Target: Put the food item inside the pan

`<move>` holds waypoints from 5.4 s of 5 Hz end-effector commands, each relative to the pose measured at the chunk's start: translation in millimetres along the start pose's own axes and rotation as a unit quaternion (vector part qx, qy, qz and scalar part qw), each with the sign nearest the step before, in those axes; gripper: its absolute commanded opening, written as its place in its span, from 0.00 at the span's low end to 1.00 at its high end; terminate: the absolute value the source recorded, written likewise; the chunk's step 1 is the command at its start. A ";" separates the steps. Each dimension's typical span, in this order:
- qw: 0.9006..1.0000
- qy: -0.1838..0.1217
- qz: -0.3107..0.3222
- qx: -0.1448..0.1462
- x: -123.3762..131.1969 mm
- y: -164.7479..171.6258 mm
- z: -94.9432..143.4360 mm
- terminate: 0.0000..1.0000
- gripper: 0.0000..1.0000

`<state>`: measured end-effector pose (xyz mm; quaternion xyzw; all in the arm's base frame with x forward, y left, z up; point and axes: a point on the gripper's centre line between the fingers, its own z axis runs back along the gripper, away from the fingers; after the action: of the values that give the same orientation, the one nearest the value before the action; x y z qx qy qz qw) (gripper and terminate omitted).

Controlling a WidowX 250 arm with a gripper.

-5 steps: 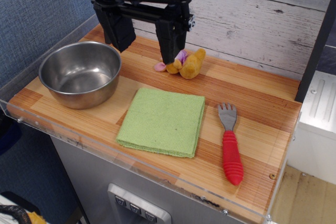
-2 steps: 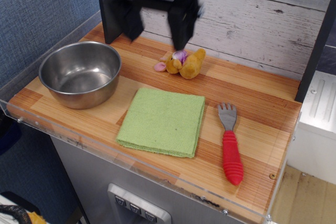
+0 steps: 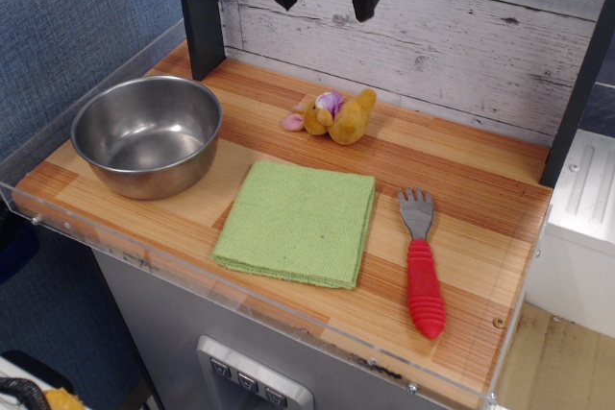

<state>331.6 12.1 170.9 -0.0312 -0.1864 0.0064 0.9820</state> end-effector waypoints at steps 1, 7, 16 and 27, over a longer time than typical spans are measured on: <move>0.999 -0.022 -0.013 0.031 19.8 17.1 -30.7 0.00 1.00; 0.998 0.060 0.000 0.034 13.7 25.4 -131.1 0.00 1.00; 1.000 0.014 0.009 -0.018 35.5 7.9 -38.6 0.00 0.00; 0.971 0.033 0.216 0.093 -98.6 166.8 -22.8 0.00 0.00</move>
<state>249.7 177.1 89.1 0.0145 -0.1266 0.2401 0.9623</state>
